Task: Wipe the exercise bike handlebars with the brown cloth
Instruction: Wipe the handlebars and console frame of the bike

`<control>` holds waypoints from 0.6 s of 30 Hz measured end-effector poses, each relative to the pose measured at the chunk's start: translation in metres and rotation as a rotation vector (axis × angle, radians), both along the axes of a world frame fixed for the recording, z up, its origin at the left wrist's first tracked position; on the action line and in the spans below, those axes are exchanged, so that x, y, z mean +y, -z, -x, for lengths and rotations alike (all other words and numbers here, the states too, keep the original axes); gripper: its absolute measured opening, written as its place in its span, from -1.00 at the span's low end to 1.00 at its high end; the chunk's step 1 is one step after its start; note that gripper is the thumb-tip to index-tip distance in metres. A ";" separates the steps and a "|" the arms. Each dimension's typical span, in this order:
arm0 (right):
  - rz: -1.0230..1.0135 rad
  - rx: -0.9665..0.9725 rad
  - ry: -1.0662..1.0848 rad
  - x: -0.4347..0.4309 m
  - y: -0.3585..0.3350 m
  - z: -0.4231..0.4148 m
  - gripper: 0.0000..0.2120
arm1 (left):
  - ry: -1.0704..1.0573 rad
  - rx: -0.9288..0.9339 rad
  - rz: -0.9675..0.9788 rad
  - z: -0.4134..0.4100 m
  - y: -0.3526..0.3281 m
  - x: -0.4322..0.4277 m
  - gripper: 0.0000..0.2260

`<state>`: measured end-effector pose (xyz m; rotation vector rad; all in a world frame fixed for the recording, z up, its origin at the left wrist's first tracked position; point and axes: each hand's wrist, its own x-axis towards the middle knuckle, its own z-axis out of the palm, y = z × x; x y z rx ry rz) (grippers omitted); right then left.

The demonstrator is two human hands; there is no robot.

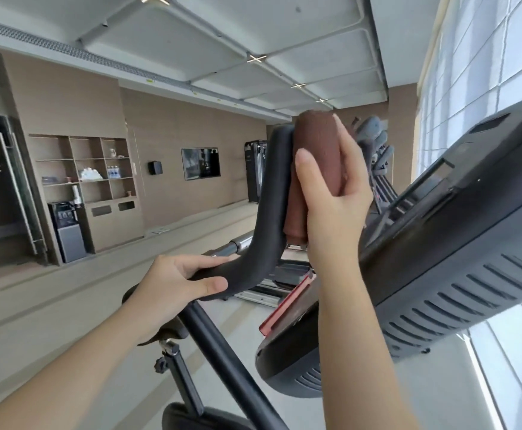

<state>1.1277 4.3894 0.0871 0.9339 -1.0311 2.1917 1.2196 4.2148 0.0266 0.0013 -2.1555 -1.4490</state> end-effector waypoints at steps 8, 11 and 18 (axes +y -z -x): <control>-0.056 -0.131 -0.055 -0.015 0.066 -0.011 -0.62 | -0.014 0.020 -0.050 -0.001 0.002 0.002 -0.66; -0.004 -0.109 -0.025 -0.011 0.044 -0.012 -0.63 | -0.007 0.036 -0.057 -0.001 0.004 0.003 -0.65; -0.010 -0.174 -0.116 -0.015 0.037 -0.001 -0.57 | -0.029 0.051 -0.019 0.000 0.004 0.002 -0.64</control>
